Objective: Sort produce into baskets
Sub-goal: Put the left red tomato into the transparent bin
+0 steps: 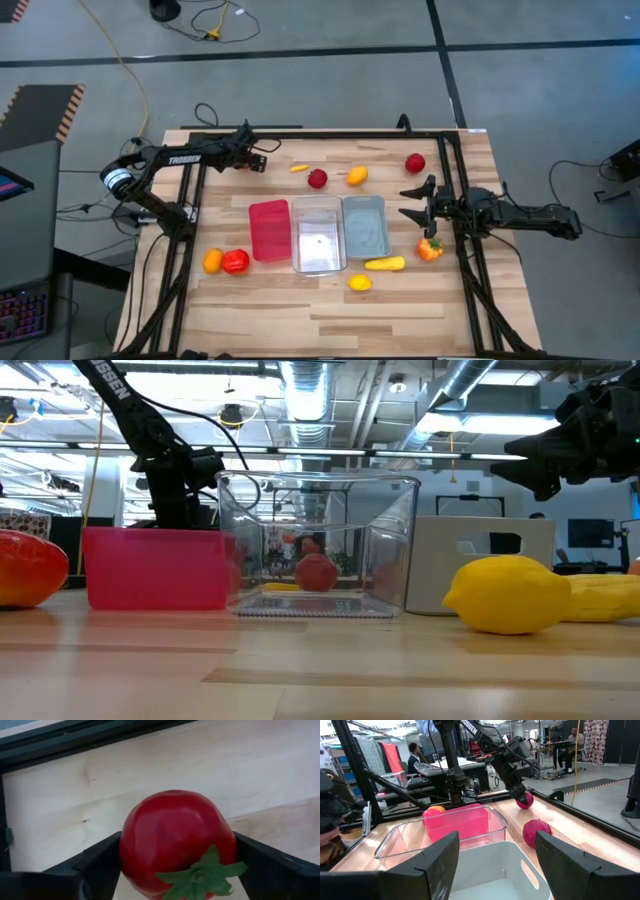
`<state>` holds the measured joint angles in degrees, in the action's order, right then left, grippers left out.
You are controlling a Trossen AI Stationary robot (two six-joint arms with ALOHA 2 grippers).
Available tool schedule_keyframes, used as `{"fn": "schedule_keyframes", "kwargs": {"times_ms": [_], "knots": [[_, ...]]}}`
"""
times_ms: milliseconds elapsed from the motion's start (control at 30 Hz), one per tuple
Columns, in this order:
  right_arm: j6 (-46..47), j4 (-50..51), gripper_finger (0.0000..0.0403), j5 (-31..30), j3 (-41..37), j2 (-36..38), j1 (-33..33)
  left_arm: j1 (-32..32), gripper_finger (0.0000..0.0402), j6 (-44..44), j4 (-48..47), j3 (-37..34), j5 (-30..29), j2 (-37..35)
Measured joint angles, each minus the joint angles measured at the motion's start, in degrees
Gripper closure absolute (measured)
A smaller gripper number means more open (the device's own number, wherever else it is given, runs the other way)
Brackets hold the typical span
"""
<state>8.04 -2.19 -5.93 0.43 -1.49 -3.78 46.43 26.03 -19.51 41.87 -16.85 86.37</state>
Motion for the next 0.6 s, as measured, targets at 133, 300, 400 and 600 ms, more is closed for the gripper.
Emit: {"fn": "schedule_keyframes", "kwargs": {"times_ms": [133, 300, 400, 600], "knots": [[0.0, 0.0, 0.0117, 0.0, 0.0, 0.0, 0.0, -0.6, 0.0109, 0.9, 0.0, 0.0, 0.0, 0.0], [0.0, 0.0, 0.0117, 0.0, 0.0, 0.0, 0.0, -1.6, 0.0112, 0.4, 1.1, 0.0, 1.9, -0.2], [0.0, 0.0, 0.0117, 0.0, 0.0, 0.0, 0.0, -2.3, 0.0113, -2.0, 2.2, 0.4, 3.6, -1.5], [0.0, 0.0, 0.0117, 0.0, 0.0, 0.0, 0.0, -5.3, 0.0115, -7.7, 2.8, 3.2, 3.7, -8.8]]}}
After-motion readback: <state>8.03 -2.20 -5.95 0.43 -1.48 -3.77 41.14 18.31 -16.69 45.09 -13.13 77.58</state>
